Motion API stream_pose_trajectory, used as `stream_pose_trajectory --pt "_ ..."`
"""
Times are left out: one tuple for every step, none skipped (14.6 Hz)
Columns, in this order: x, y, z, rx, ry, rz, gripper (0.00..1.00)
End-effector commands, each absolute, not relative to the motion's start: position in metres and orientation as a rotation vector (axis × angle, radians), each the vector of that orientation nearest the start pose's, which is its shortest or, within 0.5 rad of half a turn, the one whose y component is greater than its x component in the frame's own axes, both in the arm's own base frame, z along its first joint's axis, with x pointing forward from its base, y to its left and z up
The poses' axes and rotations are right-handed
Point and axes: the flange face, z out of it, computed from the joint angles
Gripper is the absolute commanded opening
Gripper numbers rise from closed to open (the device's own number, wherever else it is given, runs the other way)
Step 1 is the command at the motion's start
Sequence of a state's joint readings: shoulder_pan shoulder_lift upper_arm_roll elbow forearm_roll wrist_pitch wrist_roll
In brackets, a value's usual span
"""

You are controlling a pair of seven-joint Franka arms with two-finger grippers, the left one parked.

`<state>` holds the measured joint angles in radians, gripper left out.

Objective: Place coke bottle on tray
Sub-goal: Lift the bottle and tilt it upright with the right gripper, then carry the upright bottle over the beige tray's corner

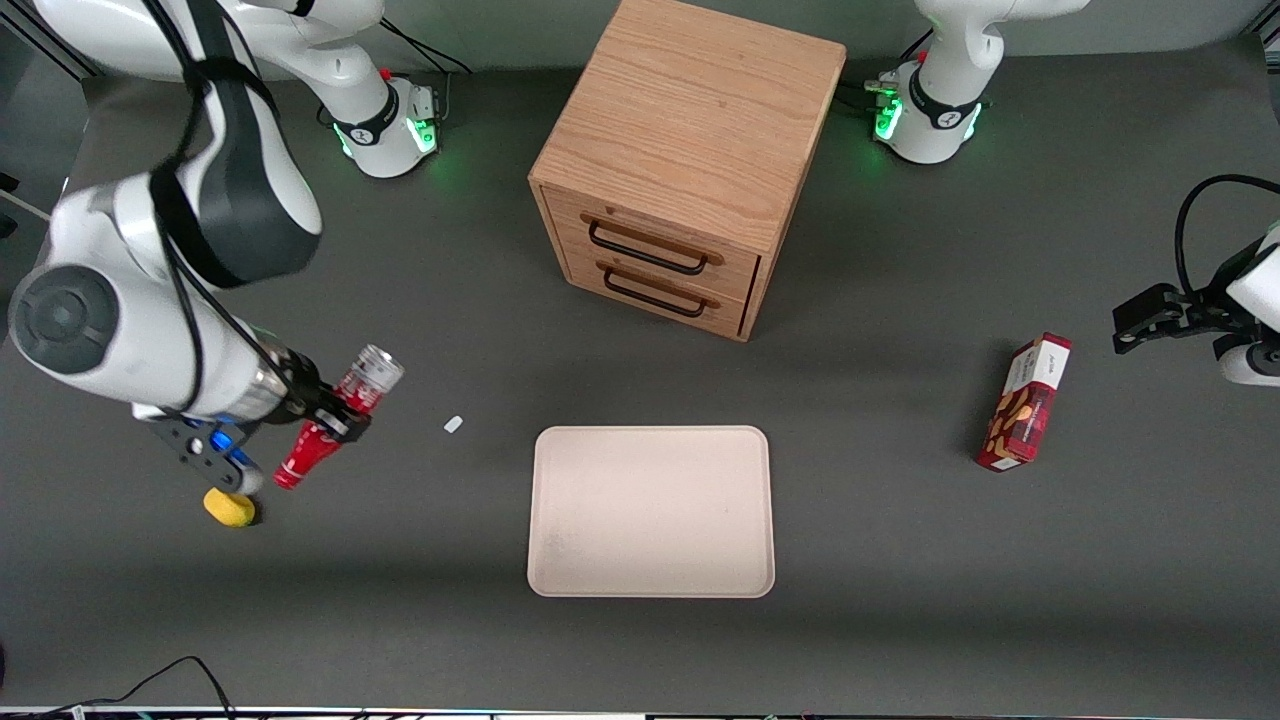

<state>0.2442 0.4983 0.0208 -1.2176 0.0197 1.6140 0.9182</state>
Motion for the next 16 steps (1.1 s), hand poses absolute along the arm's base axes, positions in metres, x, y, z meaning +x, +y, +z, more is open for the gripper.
stream_pose_trajectory --pt "0.697 0.222 0.464 -3.010 0.921 0.137 0.00" --pt "0.702 0.229 0.451 -3.017 0.901 0.139 0.00" --pt "0.706 0.234 0.441 -3.033 0.835 0.135 0.00" --pt "0.711 0.236 0.431 -3.063 0.662 0.119 0.00" --pt "0.711 0.248 0.419 -3.090 0.509 0.110 0.00" --pt "0.709 0.262 0.408 -3.110 0.409 0.111 0.00" --pt "0.712 0.267 0.398 -3.112 0.320 0.095 0.00" --pt "0.716 0.271 0.386 -3.111 0.222 0.074 0.00" --pt "0.716 0.286 0.366 -3.112 0.161 0.057 0.00" --pt "0.715 0.303 0.352 -3.108 0.126 0.020 0.00" --pt "0.717 0.311 0.331 -3.105 0.116 0.007 0.00" --pt "0.718 0.317 0.317 -3.100 0.103 -0.010 0.00" --pt "0.717 0.327 0.306 -3.096 0.080 -0.025 0.00" --pt "0.718 0.328 0.296 -3.092 0.031 -0.035 0.00" --pt "0.718 0.330 0.279 -3.095 -0.010 -0.025 0.00" --pt "0.718 0.333 0.268 -3.095 -0.014 -0.027 0.00"
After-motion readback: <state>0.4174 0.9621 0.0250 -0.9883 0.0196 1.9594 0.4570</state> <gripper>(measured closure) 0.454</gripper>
